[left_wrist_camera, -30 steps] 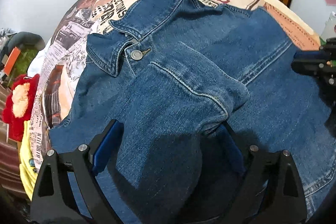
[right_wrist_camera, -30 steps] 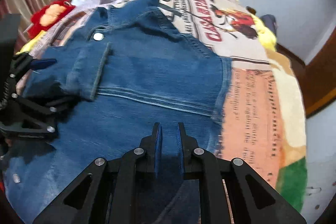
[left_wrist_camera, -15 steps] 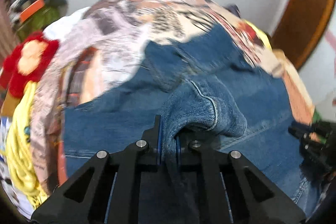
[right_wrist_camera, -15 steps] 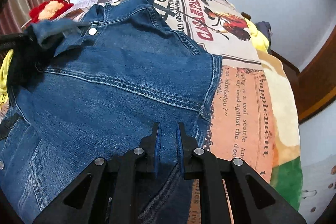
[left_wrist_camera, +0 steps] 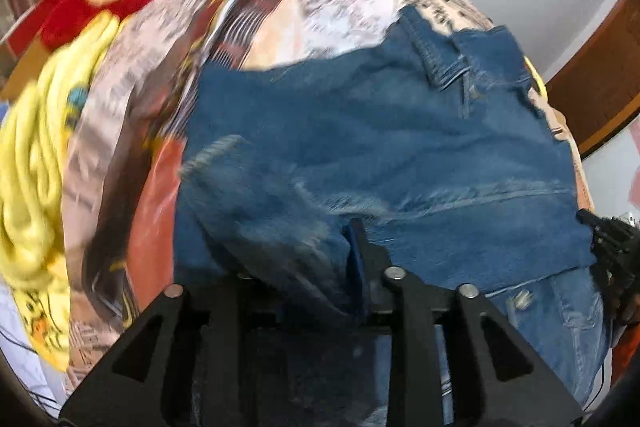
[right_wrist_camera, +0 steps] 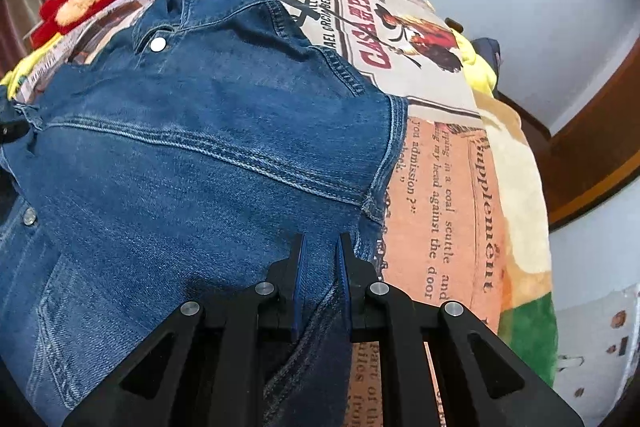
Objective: Fold large clothes
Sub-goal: 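Grasp the folded jacket edge near the button with the left tool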
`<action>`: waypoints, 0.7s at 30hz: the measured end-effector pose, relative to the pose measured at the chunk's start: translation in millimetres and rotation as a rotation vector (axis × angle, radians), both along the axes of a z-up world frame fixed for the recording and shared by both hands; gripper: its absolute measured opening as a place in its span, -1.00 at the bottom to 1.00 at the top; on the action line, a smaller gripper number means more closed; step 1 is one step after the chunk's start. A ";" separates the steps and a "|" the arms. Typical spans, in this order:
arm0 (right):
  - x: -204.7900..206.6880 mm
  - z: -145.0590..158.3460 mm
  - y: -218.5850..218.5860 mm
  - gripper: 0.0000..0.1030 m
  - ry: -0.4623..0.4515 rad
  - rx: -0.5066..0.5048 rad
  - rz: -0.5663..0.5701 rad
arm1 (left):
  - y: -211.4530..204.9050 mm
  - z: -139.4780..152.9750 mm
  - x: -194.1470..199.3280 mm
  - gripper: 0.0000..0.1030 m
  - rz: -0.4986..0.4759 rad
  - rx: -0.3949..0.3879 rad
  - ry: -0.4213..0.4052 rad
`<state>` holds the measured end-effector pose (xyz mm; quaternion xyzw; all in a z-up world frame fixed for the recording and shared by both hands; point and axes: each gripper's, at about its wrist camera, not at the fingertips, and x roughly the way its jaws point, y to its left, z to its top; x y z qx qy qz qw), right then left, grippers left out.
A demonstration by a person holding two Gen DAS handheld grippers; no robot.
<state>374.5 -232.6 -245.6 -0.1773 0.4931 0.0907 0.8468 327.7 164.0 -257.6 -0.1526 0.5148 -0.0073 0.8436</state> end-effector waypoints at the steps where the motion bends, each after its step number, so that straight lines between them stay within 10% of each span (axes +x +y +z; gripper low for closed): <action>1: 0.2 0.0 0.6 -0.82 0.002 -0.005 0.000 | 4.1 -4.5 -4.7 -0.14 0.011 0.000 0.012; 8: 12.0 10.5 -5.0 -0.81 0.079 0.038 -0.033 | 30.9 5.3 -36.1 0.30 0.035 0.102 0.000; 17: 35.7 63.9 10.1 -0.81 0.005 0.193 -0.011 | 22.9 63.1 -15.8 0.41 0.014 0.176 -0.145; 21: 57.3 38.4 21.0 -0.81 0.031 0.131 -0.039 | -2.6 53.2 10.2 0.43 -0.043 0.177 -0.133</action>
